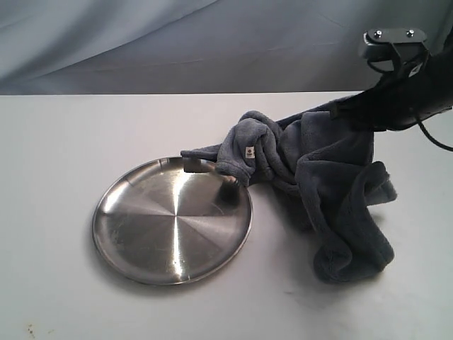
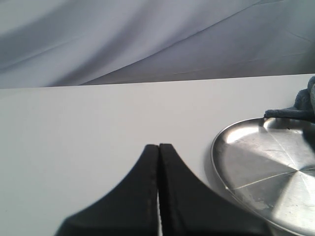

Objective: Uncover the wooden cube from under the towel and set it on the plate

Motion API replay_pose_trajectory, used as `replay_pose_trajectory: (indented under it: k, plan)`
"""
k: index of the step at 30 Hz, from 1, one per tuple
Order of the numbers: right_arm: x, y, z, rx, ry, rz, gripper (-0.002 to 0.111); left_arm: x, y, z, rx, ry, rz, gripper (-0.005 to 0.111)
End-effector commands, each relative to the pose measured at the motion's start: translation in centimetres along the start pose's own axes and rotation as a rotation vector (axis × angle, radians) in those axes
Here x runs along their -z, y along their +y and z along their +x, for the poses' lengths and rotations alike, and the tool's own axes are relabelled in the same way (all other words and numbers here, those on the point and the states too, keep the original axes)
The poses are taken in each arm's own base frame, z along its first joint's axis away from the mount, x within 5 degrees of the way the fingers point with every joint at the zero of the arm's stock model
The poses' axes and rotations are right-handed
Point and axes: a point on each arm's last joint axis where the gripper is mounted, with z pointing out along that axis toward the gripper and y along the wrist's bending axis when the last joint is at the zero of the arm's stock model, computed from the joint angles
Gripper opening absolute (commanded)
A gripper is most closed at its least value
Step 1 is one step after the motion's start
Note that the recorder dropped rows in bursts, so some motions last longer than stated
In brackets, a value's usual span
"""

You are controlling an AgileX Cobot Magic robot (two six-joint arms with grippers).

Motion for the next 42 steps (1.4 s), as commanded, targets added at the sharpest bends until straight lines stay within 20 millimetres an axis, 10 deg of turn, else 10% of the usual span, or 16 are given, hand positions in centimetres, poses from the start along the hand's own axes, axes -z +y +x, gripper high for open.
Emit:
replay_pose_trajectory:
  k: [1, 14, 42]
  plan:
    - [1.2, 1.6, -0.7, 0.049, -0.065, -0.102, 0.0, 0.0, 0.0, 0.0, 0.003, -0.012, 0.003, 0.0]
    - [1.3, 8.6, 0.5, 0.235, -0.016, -0.29, 0.0, 0.0, 0.0, 0.0, 0.003, -0.012, 0.003, 0.0]
    - [-6.8, 10.5, 8.0, 0.457, 0.533, -0.464, 0.0, 0.0, 0.0, 0.0, 0.003, -0.012, 0.003, 0.0]
